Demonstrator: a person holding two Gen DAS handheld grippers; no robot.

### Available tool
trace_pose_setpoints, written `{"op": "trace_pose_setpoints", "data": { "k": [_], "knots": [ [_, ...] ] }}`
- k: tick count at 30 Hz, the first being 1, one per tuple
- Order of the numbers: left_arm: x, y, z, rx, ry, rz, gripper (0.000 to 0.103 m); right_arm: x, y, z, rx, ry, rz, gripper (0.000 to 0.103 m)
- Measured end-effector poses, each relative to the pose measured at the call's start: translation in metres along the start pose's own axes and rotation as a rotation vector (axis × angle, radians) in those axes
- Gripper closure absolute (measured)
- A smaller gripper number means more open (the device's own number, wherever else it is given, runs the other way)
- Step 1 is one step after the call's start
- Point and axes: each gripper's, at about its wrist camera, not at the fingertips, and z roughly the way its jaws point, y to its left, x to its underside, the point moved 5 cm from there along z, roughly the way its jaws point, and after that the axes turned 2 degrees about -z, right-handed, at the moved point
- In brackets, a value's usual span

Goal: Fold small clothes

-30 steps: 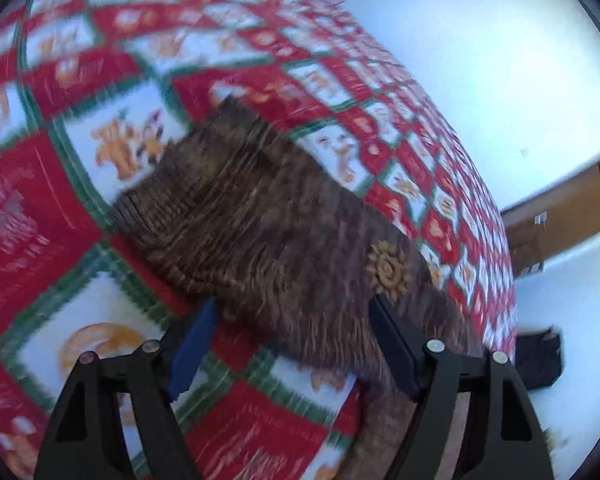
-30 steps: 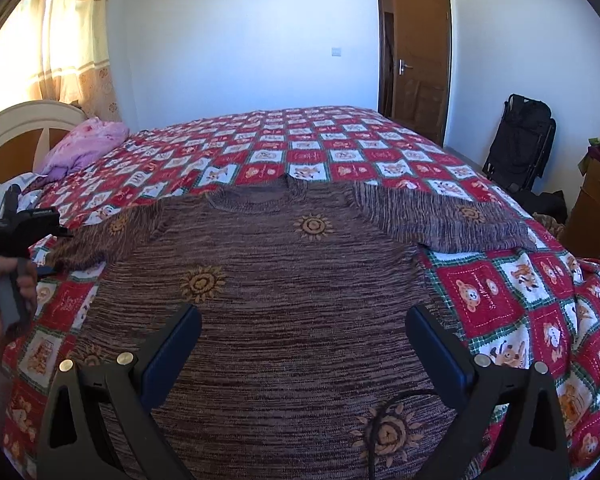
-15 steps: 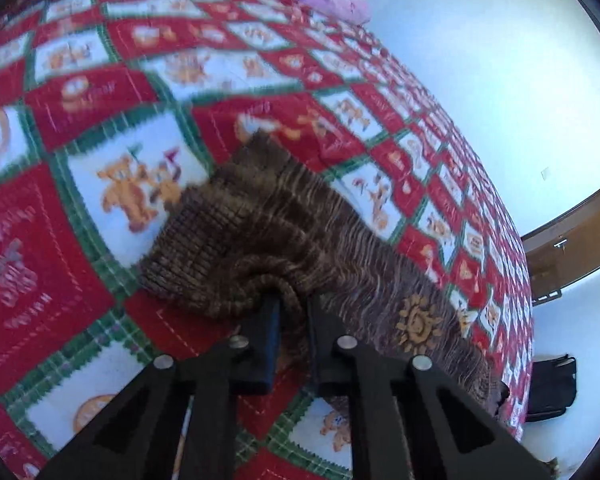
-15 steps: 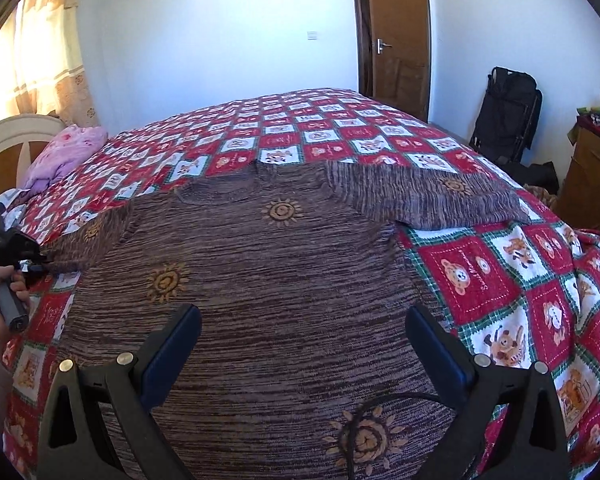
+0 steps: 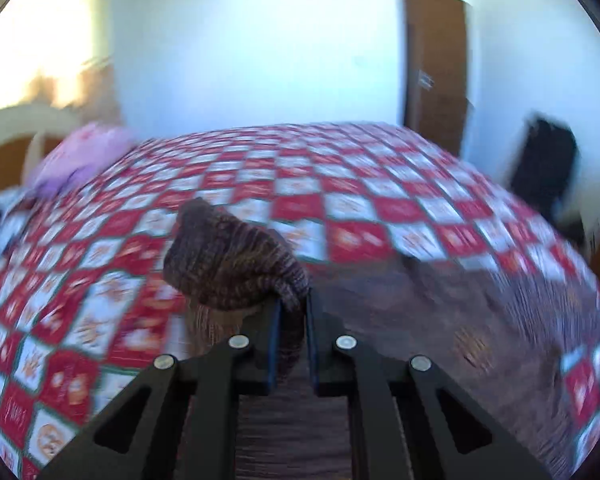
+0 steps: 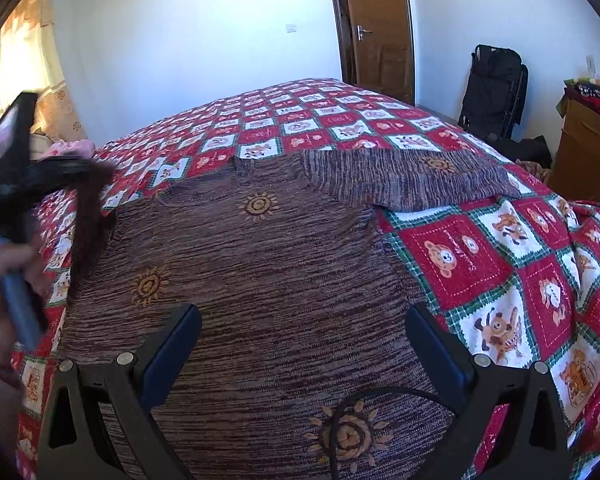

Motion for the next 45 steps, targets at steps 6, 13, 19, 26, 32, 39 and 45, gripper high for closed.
{"op": "trace_pose_setpoints", "data": {
  "k": [6,13,19,26,32,39,45],
  "knots": [
    [0.045,-0.053,0.039,0.009,0.172,0.123,0.083,0.003,-0.008,-0.003,0.001,0.008,-0.005,0.001],
    [0.062,-0.031,0.003,0.004,0.132,0.114,0.015,-0.004,-0.012,-0.005,-0.043,-0.008,0.002,0.001],
    [0.096,0.048,0.007,-0.078,0.237,-0.078,0.015,-0.057,-0.008,-0.011,-0.308,0.011,0.045,0.002],
    [0.117,0.117,0.006,-0.160,0.266,-0.365,0.014,-0.134,0.054,0.027,-0.492,0.111,-0.007,0.037],
    [0.128,0.126,0.011,-0.225,0.255,-0.372,0.003,-0.119,0.166,0.098,-0.372,0.140,-0.314,0.037],
    [0.130,0.136,0.006,-0.205,0.226,-0.413,0.003,-0.077,0.194,0.171,-0.127,0.158,-0.537,0.037],
    [0.130,0.133,0.005,-0.210,0.223,-0.397,0.003,-0.089,0.067,0.184,-0.021,0.256,-0.226,0.037]
  ]
}}
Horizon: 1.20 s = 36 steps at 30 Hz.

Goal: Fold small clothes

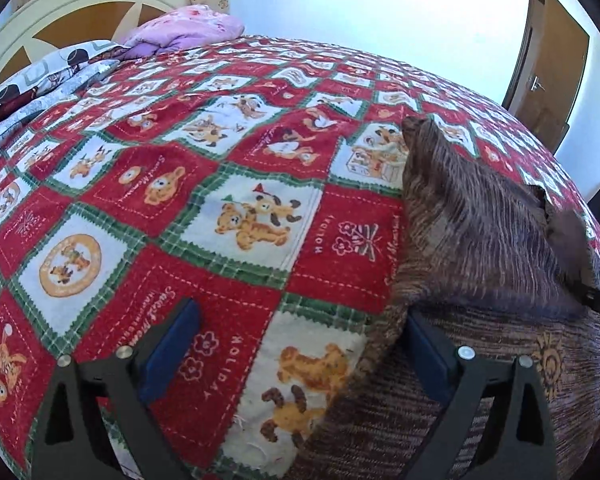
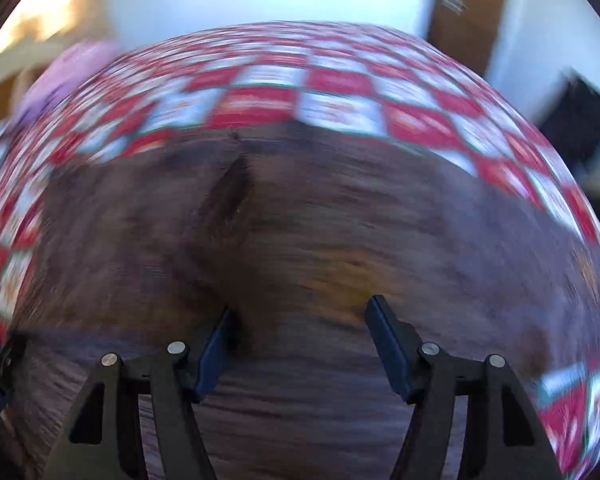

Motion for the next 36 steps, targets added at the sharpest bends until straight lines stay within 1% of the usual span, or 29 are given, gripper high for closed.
{"op": "trace_pose_setpoints", "data": {
  "k": [2,3,4,5,7,9,10,12,13,14,15,16,17,18,19,20,22,25,27,28,29,30,31,32,33,35,36],
  "knots": [
    [0.001,0.001,-0.007,0.009,-0.013,0.002,0.005,0.002,-0.026,-0.013,0.030,-0.020,0.056,0.037],
    [0.002,0.001,-0.011,0.017,-0.022,0.000,0.005,-0.001,-0.029,-0.020,0.020,-0.040,0.055,0.037],
    [0.002,0.001,-0.019,0.028,-0.047,0.001,0.005,-0.005,-0.029,-0.029,-0.009,-0.064,0.043,0.037],
    [0.000,0.001,-0.030,0.022,-0.083,0.011,0.005,-0.012,-0.024,-0.040,-0.048,-0.096,0.023,0.037],
    [-0.005,-0.003,-0.046,0.013,-0.139,0.033,0.005,-0.027,-0.009,-0.056,-0.111,-0.145,-0.010,0.037],
    [-0.018,-0.013,-0.055,0.036,-0.164,0.039,0.005,-0.050,0.020,-0.066,-0.195,-0.182,-0.069,0.037],
    [-0.024,-0.019,-0.055,0.051,-0.158,0.039,0.005,-0.056,0.035,-0.068,-0.231,-0.190,-0.096,0.037],
    [-0.037,-0.036,-0.040,0.069,-0.113,0.034,0.005,-0.072,0.075,-0.063,-0.318,-0.193,-0.173,0.037],
    [-0.039,-0.042,-0.030,0.060,-0.094,0.033,0.005,-0.078,0.093,-0.059,-0.345,-0.188,-0.214,0.037],
    [-0.040,-0.045,-0.020,0.040,-0.076,0.028,0.005,-0.081,0.111,-0.055,-0.362,-0.182,-0.257,0.041],
    [-0.037,-0.044,-0.004,0.005,-0.037,0.013,0.006,-0.085,0.127,-0.047,-0.376,-0.172,-0.297,0.044],
    [-0.033,-0.041,0.005,-0.006,-0.011,-0.003,0.006,-0.089,0.141,-0.040,-0.393,-0.155,-0.330,0.049],
    [-0.026,-0.035,0.013,-0.014,0.013,-0.026,0.006,-0.094,0.157,-0.030,-0.412,-0.131,-0.362,0.049],
    [-0.018,-0.027,0.022,-0.002,0.049,-0.065,0.005,-0.097,0.168,-0.022,-0.432,-0.117,-0.383,0.049],
    [-0.019,-0.022,0.020,0.029,0.035,-0.094,0.005,-0.102,0.179,-0.014,-0.447,-0.104,-0.411,0.049],
    [-0.021,-0.018,0.016,0.044,0.014,-0.115,0.005,-0.106,0.192,-0.007,-0.446,-0.099,-0.451,0.049],
    [-0.019,-0.017,0.020,0.041,0.029,-0.118,0.005,-0.113,0.212,0.005,-0.438,-0.095,-0.503,0.049],
    [-0.017,-0.023,0.021,0.027,0.019,-0.092,0.004,-0.119,0.240,0.023,-0.485,-0.023,-0.556,0.049],
    [-0.017,-0.022,0.021,0.035,0.015,-0.097,0.003,-0.115,0.258,0.037,-0.454,0.030,-0.638,0.049],
    [-0.017,-0.022,0.021,0.044,0.012,-0.102,0.003,-0.112,0.263,0.043,-0.426,0.044,-0.673,0.053],
    [-0.017,-0.021,0.020,0.050,0.008,-0.105,0.003,-0.108,0.268,0.050,-0.398,0.065,-0.699,0.074],
    [-0.017,-0.021,0.019,0.057,0.002,-0.110,0.003,-0.104,0.271,0.056,-0.391,0.101,-0.708,0.075],
    [-0.018,-0.021,0.019,0.061,0.000,-0.112,0.002,-0.102,0.273,0.057,-0.379,0.108,-0.714,0.078],
    [-0.018,-0.021,0.019,0.064,0.000,-0.114,0.002,-0.103,0.273,0.053,-0.375,0.084,-0.725,0.086],
    [-0.019,-0.021,0.019,0.066,-0.002,-0.115,0.002,-0.106,0.272,0.049,-0.378,0.073,-0.704,0.088],
    [-0.019,-0.021,0.019,0.067,-0.007,-0.117,0.002,-0.122,0.259,0.046,-0.427,0.055,-0.549,0.090],
    [-0.019,-0.022,0.019,0.066,-0.008,-0.117,0.002,-0.132,0.250,0.046,-0.468,0.043,-0.447,0.092]
  ]
}}
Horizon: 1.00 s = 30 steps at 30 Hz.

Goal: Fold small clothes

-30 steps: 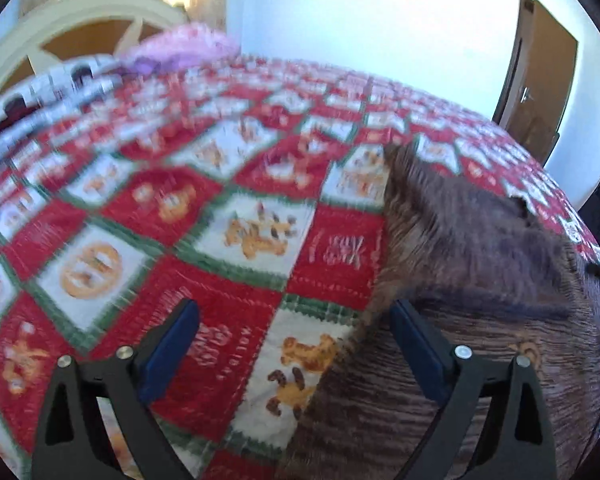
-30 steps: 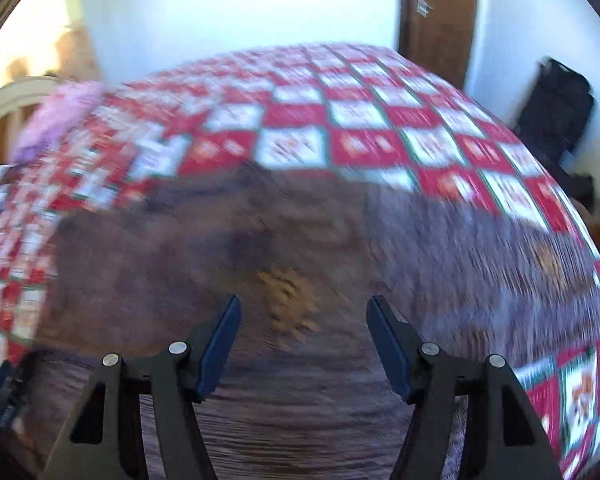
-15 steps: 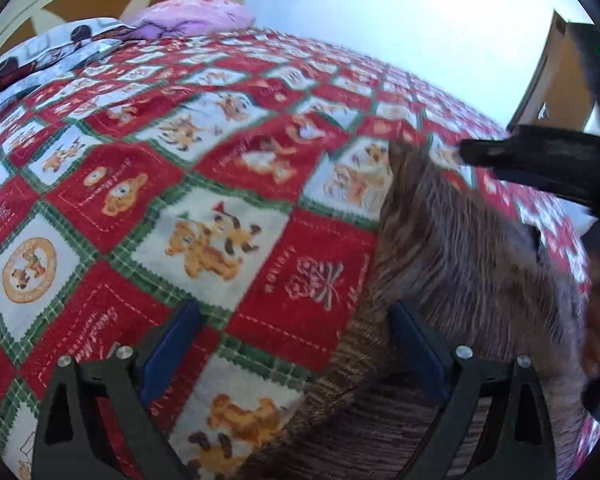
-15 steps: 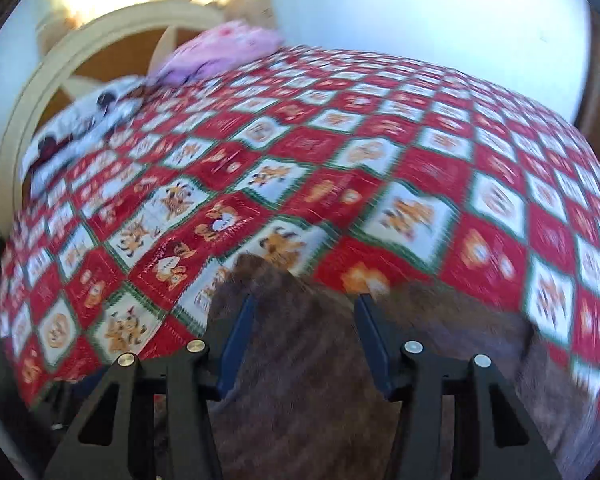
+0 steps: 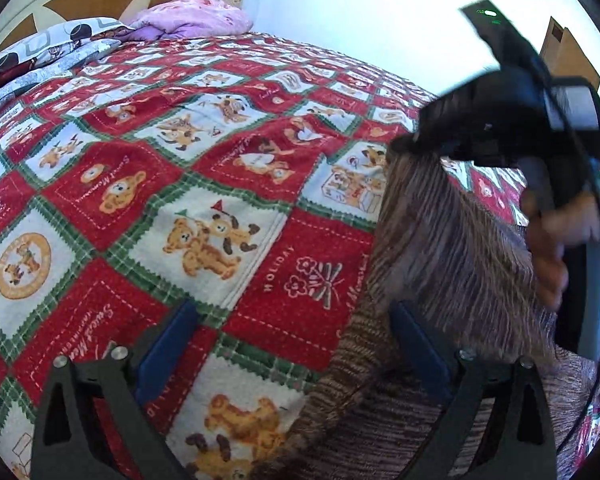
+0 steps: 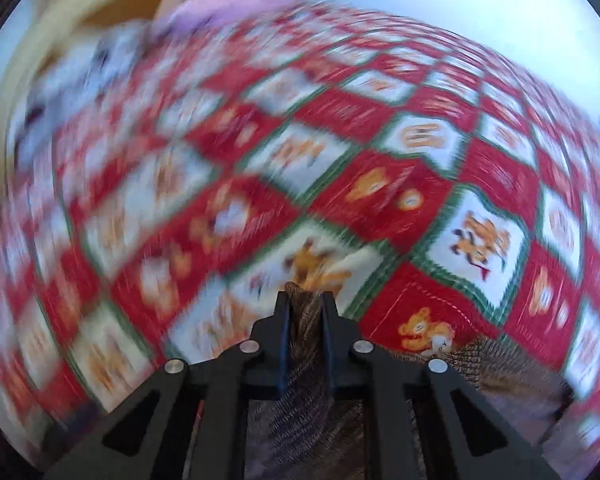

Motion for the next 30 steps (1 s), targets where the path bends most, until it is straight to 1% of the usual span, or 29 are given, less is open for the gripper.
{"op": "trace_pose_setpoints", "data": {
  "k": [1,2,4,5,6,7,8,9,10,12,13,14,16,18,21,22,23,24,25,26,28,30],
  "knots": [
    [0.000,0.000,0.000,-0.001,-0.001,0.001,0.002,-0.004,-0.011,-0.005,-0.055,-0.054,0.103,0.093],
    [0.000,0.000,0.000,-0.002,-0.002,0.001,0.002,-0.005,-0.018,-0.005,-0.085,-0.087,0.163,0.101],
    [0.000,0.000,-0.001,0.000,-0.006,0.000,0.002,-0.007,-0.024,-0.001,-0.124,-0.146,0.251,0.100],
    [0.000,0.000,-0.001,0.001,-0.008,0.000,0.002,-0.008,-0.022,0.010,-0.164,-0.153,0.289,0.099],
    [0.000,0.000,-0.001,0.005,-0.009,-0.002,0.002,-0.006,-0.022,0.019,-0.179,-0.138,0.309,0.099],
    [0.000,0.001,-0.001,0.008,-0.010,-0.004,0.002,-0.002,-0.021,0.029,-0.169,-0.115,0.321,0.099],
    [0.000,0.001,-0.002,0.012,-0.013,-0.006,0.002,-0.002,-0.021,0.032,-0.163,-0.121,0.325,0.099],
    [0.000,0.001,-0.002,0.017,-0.015,-0.009,0.002,-0.001,-0.023,0.026,-0.160,-0.151,0.339,0.099],
    [0.000,0.002,-0.002,0.022,-0.018,-0.013,0.002,-0.001,-0.027,0.010,-0.161,-0.219,0.365,0.099],
    [0.000,0.003,-0.003,0.034,-0.023,-0.023,0.002,0.002,-0.034,-0.020,-0.154,-0.312,0.375,0.099],
    [0.000,0.003,-0.003,0.035,-0.023,-0.025,0.002,0.007,-0.036,-0.037,-0.128,-0.341,0.362,0.098],
    [0.000,0.003,-0.003,0.033,-0.023,-0.023,0.002,0.017,-0.036,-0.055,-0.087,-0.348,0.328,0.098],
    [0.000,0.001,-0.002,0.019,-0.021,-0.009,0.002,0.043,-0.036,-0.079,-0.009,-0.321,0.273,0.098],
    [0.000,-0.001,-0.002,0.009,-0.019,-0.001,0.002,0.072,-0.042,-0.094,0.063,-0.280,0.270,0.098],
    [0.001,0.000,-0.002,0.007,-0.020,0.001,0.002,0.122,-0.055,-0.104,0.176,-0.233,0.281,0.098],
    [0.001,0.000,-0.003,0.007,-0.020,0.001,0.002,0.132,-0.062,-0.101,0.213,-0.211,0.279,0.097],
    [0.001,0.000,-0.003,0.006,-0.020,0.002,0.002,0.150,-0.073,-0.094,0.275,-0.160,0.287,0.097],
    [0.001,0.000,-0.003,0.005,-0.021,0.003,0.002,0.161,-0.081,-0.088,0.306,-0.123,0.302,0.097],
    [0.001,0.000,-0.003,0.004,-0.022,0.004,0.002,0.169,-0.085,-0.085,0.296,-0.133,0.318,0.097],
    [0.001,0.000,-0.003,0.003,-0.022,0.005,0.002,0.173,-0.087,-0.089,0.292,-0.186,0.319,0.097],
    [0.001,0.000,-0.004,0.006,-0.023,0.004,0.002,0.173,-0.085,-0.089,0.317,-0.172,0.304,0.096],
    [0.001,0.000,-0.004,0.009,-0.028,0.000,0.002,0.171,-0.082,-0.089,0.351,-0.139,0.282,0.096]
  ]
}}
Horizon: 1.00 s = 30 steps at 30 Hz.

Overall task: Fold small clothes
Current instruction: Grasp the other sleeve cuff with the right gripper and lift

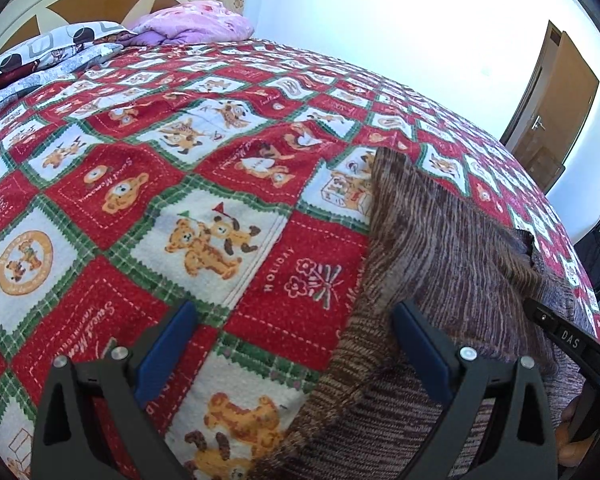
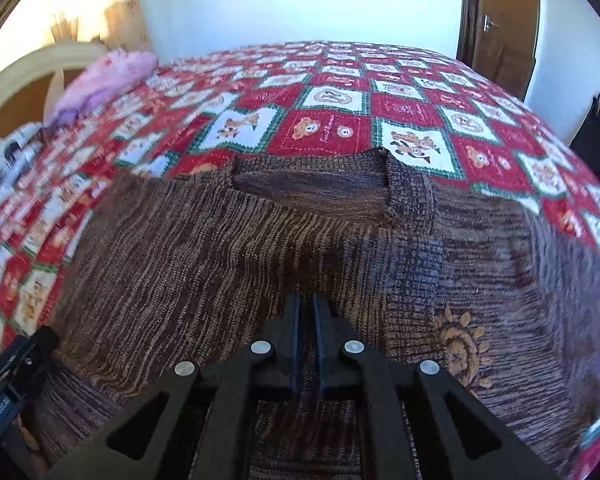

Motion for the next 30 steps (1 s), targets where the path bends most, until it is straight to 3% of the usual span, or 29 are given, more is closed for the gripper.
{"op": "trace_pose_setpoints", "data": {
  "k": [2,3,4,5,7,8,10,13,17,19,23,30],
  "knots": [
    [0.000,0.000,-0.001,0.002,-0.001,0.000,0.002,-0.005,-0.003,-0.012,-0.034,0.018,0.008,0.095],
    [0.000,0.000,-0.001,0.002,-0.001,-0.001,0.002,-0.007,-0.012,-0.029,-0.073,-0.026,0.060,0.094],
    [0.000,0.000,-0.001,0.002,-0.001,0.000,0.002,-0.009,-0.020,-0.043,-0.089,-0.075,0.101,0.083],
    [0.000,0.000,-0.001,0.000,-0.001,0.000,0.002,-0.010,-0.034,-0.062,-0.084,-0.130,0.148,0.059],
    [0.000,-0.001,0.000,-0.006,0.000,0.004,0.002,0.000,-0.079,-0.105,-0.050,-0.241,0.274,0.034],
    [0.000,-0.001,0.000,-0.009,0.001,0.006,0.002,0.012,-0.109,-0.127,-0.039,-0.299,0.358,0.034],
    [0.000,-0.001,0.000,-0.010,0.002,0.008,0.002,0.037,-0.164,-0.153,-0.040,-0.336,0.485,0.036],
    [0.000,-0.001,0.000,-0.008,0.002,0.006,0.002,0.091,-0.255,-0.173,0.054,-0.300,0.700,0.062],
    [0.000,-0.002,0.000,-0.021,0.006,0.015,0.002,0.164,-0.345,-0.187,0.134,-0.260,0.989,0.064],
    [0.000,-0.002,0.000,-0.021,0.008,0.016,0.002,0.178,-0.363,-0.187,0.154,-0.246,1.033,0.064],
    [0.000,-0.002,0.001,-0.022,0.010,0.020,0.001,0.187,-0.372,-0.165,0.068,-0.189,1.115,0.064],
    [0.000,-0.003,0.001,-0.024,0.010,0.021,0.001,0.175,-0.389,-0.150,0.043,-0.251,1.217,0.064]
  ]
}}
